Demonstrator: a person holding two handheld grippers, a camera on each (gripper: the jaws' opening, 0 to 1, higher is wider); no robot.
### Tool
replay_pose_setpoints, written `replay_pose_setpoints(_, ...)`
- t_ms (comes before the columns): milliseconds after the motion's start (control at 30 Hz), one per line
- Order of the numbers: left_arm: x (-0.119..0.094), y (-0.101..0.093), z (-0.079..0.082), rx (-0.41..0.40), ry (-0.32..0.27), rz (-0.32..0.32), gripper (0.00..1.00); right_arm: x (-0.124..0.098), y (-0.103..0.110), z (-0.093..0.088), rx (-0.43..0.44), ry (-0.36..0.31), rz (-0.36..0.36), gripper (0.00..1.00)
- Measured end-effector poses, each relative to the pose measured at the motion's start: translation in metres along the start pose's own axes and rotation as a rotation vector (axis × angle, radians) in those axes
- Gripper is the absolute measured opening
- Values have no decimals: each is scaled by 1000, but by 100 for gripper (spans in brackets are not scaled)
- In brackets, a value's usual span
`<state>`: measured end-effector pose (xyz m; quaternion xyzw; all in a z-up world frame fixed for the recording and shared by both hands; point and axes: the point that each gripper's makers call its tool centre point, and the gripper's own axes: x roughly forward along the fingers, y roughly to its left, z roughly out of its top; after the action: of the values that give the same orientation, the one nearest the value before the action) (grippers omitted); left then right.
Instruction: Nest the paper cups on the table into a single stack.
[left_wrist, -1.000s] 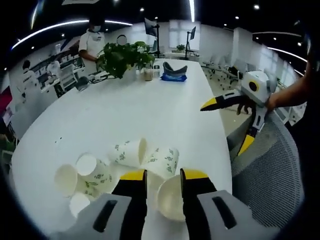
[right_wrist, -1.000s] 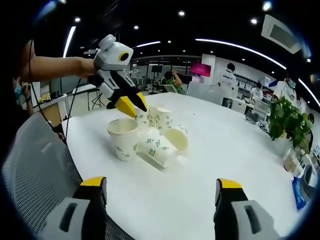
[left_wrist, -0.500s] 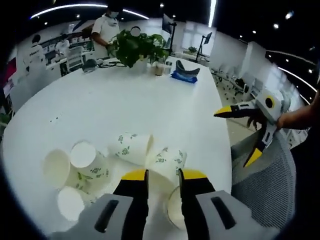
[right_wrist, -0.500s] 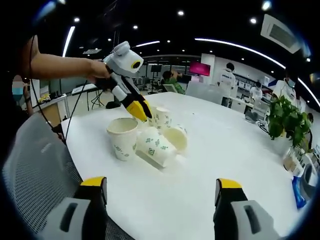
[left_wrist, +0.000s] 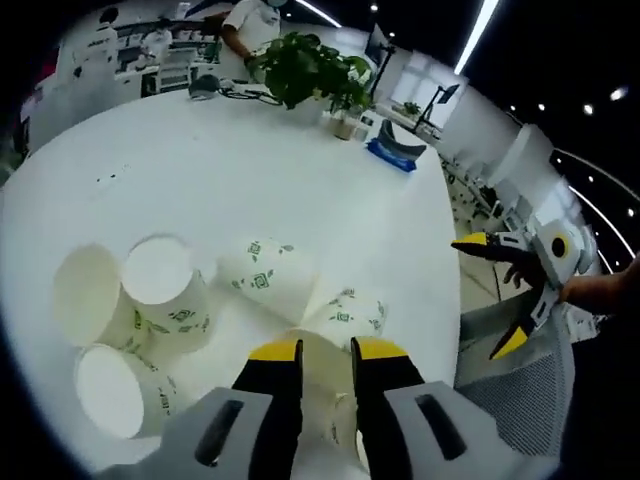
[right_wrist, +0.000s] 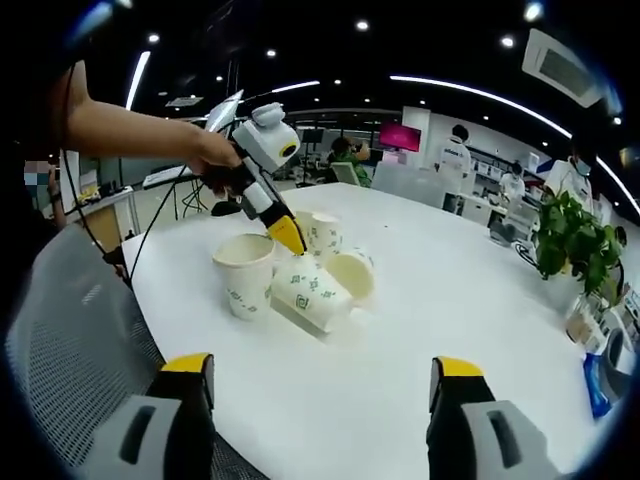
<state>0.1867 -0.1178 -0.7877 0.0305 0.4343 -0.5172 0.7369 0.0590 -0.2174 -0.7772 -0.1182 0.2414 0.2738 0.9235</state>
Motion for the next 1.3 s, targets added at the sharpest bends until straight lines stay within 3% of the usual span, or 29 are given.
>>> replay_pose_setpoints(400,7,3,2,-144,-7,-55,11,-1,-1,0,-7,9,-9,89)
replay_pose_setpoints(967,6,-17,1,-134,-8,-110,2,-1,-1,-1,-15,16,-15,89)
replay_pose_setpoints(1300,-3,-15,9,-145,-42,-116,0,-1,-1,-1,-16,15,-10,89)
